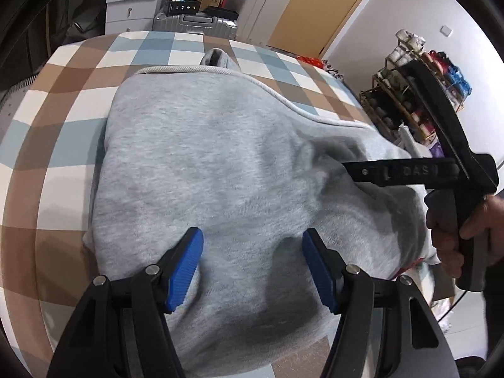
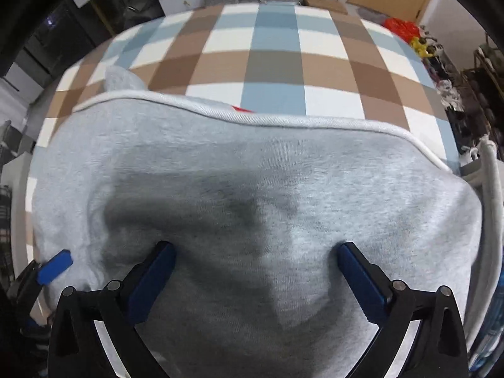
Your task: Fold large clothes
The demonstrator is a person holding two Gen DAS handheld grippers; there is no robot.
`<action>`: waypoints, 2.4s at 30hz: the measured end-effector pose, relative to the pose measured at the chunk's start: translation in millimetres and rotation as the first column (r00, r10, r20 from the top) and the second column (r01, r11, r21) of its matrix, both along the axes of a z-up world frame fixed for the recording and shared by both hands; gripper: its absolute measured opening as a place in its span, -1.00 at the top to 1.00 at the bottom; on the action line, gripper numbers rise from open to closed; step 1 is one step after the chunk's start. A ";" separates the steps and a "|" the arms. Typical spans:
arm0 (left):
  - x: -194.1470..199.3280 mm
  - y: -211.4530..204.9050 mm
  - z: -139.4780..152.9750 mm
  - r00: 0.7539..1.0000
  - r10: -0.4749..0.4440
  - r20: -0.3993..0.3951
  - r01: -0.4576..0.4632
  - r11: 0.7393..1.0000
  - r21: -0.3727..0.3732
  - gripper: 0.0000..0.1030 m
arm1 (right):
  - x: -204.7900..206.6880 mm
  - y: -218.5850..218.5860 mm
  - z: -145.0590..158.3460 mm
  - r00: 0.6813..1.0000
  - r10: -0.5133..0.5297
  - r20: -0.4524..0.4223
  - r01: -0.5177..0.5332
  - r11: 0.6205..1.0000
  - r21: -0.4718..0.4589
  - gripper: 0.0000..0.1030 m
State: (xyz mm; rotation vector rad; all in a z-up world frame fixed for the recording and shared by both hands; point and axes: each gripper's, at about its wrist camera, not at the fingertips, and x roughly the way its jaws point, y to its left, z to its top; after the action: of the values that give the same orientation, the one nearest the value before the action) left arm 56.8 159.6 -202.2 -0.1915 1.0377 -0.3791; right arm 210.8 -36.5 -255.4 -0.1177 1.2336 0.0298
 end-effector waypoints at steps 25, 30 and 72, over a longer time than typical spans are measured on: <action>-37.3 89.0 -46.8 0.892 0.279 -0.356 -0.429 0.772 -0.470 -0.20 | -164.9 -9.3 26.3 0.932 -0.012 0.361 -0.247 0.710 0.659 -1.00; -13.4 77.7 -51.7 0.892 0.320 -0.320 -0.450 0.706 -0.548 -0.48 | -176.5 -3.6 27.2 0.918 0.033 0.396 -0.302 0.706 0.641 -1.00; -17.8 94.5 -32.4 0.888 0.395 -0.237 -0.458 0.707 -0.539 -0.29 | -152.5 -227.6 -20.6 0.748 -0.663 -0.037 0.492 0.516 0.701 -1.00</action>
State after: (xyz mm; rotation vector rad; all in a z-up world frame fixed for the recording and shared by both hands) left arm 39.0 254.0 -234.6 -1.0096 0.9157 -0.2507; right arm 58.3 -264.1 -276.0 0.9400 0.8933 -0.1264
